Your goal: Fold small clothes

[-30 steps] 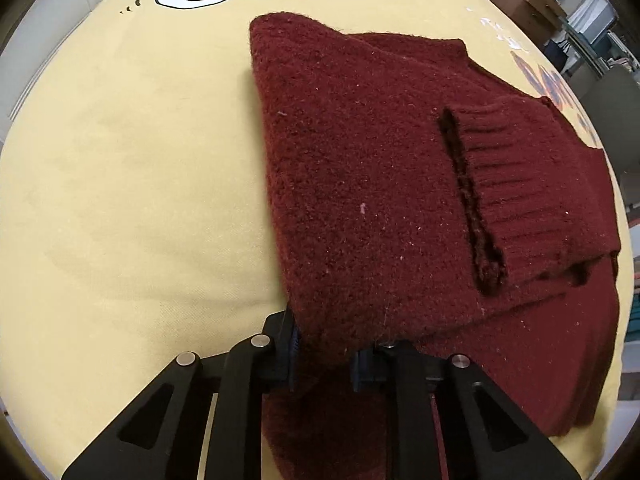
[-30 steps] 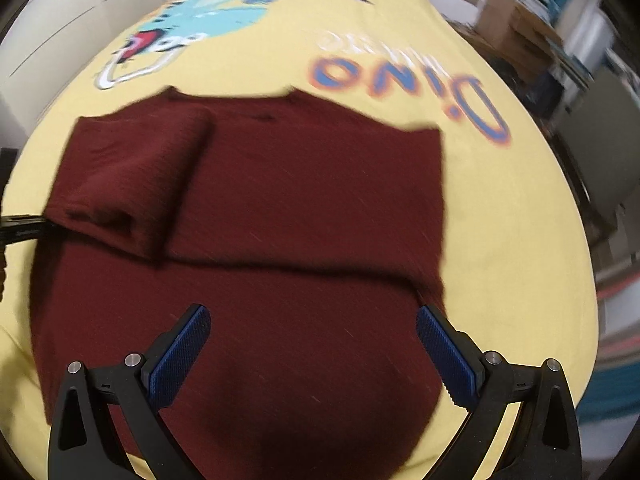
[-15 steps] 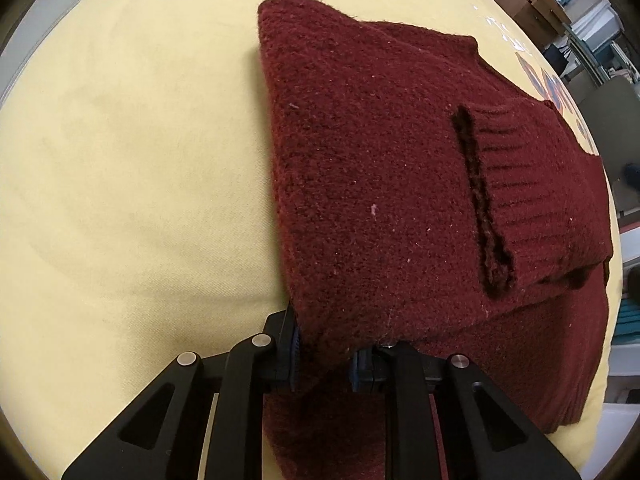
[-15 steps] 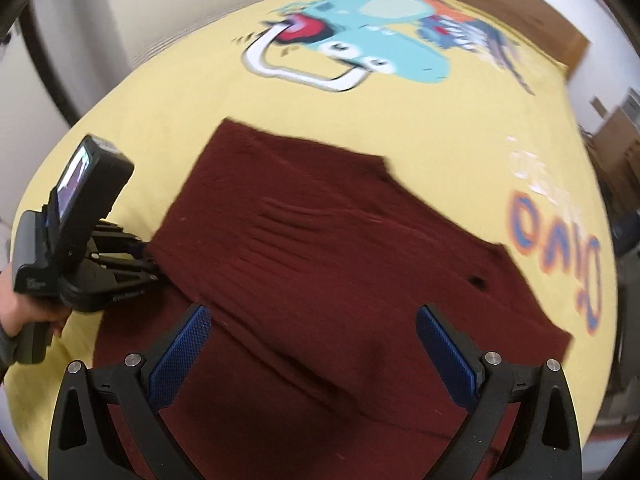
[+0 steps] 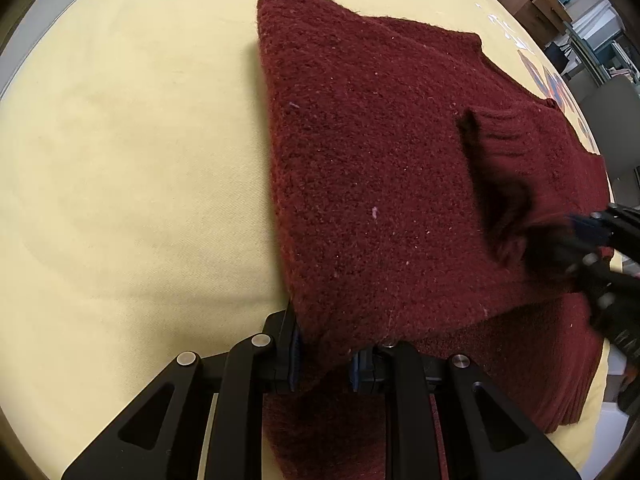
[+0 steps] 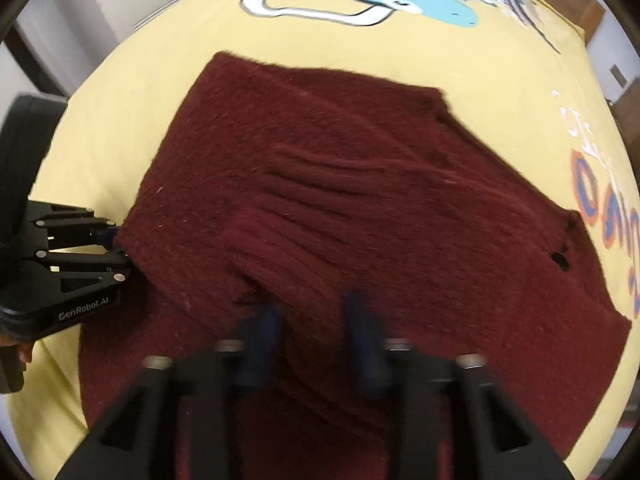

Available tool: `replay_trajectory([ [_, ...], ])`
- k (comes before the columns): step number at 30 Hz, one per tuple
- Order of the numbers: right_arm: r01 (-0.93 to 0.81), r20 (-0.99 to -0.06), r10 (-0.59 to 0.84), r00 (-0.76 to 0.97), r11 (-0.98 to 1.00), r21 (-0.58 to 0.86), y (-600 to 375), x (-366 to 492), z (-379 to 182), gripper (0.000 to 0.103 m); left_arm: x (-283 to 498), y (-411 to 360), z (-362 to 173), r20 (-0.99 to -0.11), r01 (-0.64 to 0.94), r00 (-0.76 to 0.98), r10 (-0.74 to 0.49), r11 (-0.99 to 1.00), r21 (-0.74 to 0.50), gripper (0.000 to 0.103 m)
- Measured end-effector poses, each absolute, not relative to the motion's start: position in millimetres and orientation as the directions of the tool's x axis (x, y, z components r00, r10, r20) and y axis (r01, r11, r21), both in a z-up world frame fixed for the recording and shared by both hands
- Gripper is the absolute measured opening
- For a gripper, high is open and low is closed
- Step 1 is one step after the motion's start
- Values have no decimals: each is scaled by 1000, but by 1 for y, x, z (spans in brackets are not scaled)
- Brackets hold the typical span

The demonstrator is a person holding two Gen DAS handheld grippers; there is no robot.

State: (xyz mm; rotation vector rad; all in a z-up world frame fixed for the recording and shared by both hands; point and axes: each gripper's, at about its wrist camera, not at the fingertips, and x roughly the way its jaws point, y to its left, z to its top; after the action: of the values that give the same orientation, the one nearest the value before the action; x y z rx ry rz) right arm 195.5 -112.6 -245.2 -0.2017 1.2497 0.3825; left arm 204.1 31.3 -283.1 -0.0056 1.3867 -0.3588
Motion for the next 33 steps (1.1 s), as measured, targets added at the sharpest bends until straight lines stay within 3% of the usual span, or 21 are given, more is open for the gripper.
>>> replay_trajectory([
  [7, -289, -912, 237, 333, 947, 141, -170, 189, -206, 18, 209, 29, -282, -963, 250, 137, -233, 949, -195, 16],
  [16, -142, -901, 188, 390, 980, 143, -257, 173, -177, 18, 212, 17, -285, -963, 239, 138, -231, 952, -194, 16],
  [33, 131, -957, 104, 272, 981, 144, -371, 127, -254, 19, 204, 2, -287, -965, 244, 145, -220, 953, -181, 17],
])
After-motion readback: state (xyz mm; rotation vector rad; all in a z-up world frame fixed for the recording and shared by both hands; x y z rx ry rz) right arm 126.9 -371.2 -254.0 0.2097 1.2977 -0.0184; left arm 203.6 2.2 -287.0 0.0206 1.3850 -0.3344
